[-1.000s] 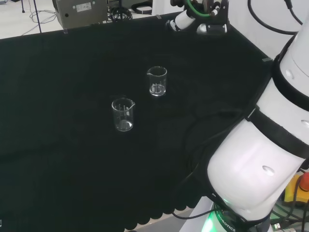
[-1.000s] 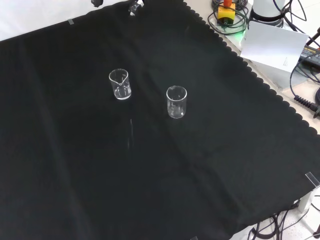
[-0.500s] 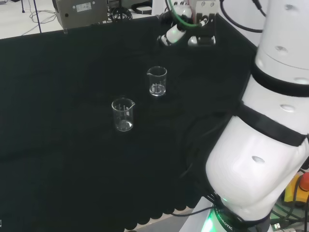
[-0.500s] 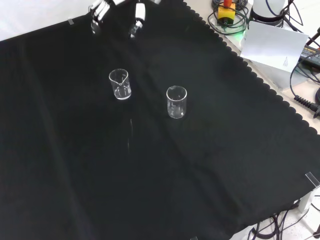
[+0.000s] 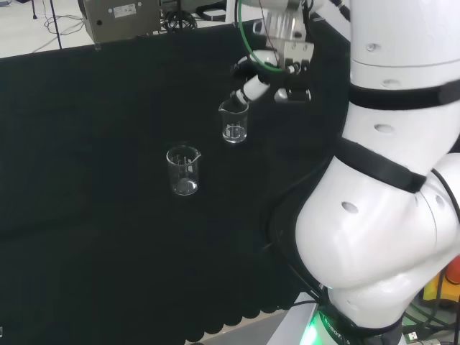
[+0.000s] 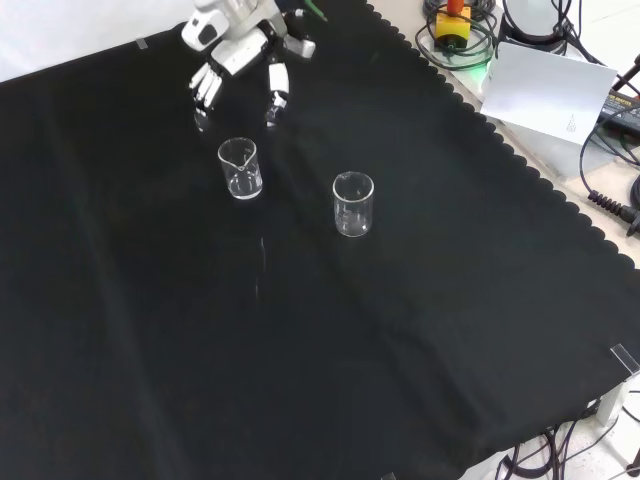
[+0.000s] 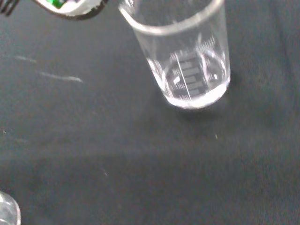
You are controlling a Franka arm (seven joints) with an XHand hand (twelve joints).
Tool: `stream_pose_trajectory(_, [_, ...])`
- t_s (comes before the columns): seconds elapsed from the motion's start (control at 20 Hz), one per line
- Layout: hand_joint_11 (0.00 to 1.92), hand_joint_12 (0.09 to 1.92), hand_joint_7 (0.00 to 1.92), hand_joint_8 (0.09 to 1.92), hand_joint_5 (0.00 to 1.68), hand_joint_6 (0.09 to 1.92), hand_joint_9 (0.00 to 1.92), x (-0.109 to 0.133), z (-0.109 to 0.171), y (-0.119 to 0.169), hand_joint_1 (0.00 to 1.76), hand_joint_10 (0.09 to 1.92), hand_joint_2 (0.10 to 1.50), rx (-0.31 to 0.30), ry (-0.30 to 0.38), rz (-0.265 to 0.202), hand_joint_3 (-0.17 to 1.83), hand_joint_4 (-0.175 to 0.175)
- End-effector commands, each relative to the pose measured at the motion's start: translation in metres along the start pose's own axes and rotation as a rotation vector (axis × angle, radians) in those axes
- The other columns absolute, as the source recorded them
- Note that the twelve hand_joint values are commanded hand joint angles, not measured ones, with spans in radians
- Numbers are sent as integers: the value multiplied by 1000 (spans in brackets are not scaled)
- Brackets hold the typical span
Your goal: Pick up the beaker on the right.
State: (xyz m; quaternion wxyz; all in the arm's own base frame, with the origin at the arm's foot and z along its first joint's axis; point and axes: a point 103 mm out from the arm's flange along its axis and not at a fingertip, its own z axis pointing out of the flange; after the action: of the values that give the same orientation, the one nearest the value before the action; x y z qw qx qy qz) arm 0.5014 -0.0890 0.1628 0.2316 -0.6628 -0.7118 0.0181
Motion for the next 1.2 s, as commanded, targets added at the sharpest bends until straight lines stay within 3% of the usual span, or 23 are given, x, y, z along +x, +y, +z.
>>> stream_pose_trajectory(0.05, [74, 1417, 201, 700, 409, 87, 357, -23, 28, 25, 801, 689, 632, 6, 123, -83, 564, -44])
stream_pose_trajectory(0.55, [21, 1426, 197, 693, 387, 87, 331, -30, 40, 31, 783, 684, 578, -5, 228, -213, 550, -38])
stream_pose_trajectory(0.7, [9, 1430, 191, 687, 373, 87, 324, -33, 47, 32, 787, 682, 569, -34, 265, -226, 547, -38])
stream_pose_trajectory(0.85, [1, 1410, 170, 674, 356, 87, 294, -32, 59, 35, 806, 672, 562, -17, 291, -229, 545, -40])
stream_pose_trajectory(1.2, [0, 1365, 130, 647, 354, 87, 245, -36, 65, 39, 851, 655, 556, -76, 350, -268, 545, -34])
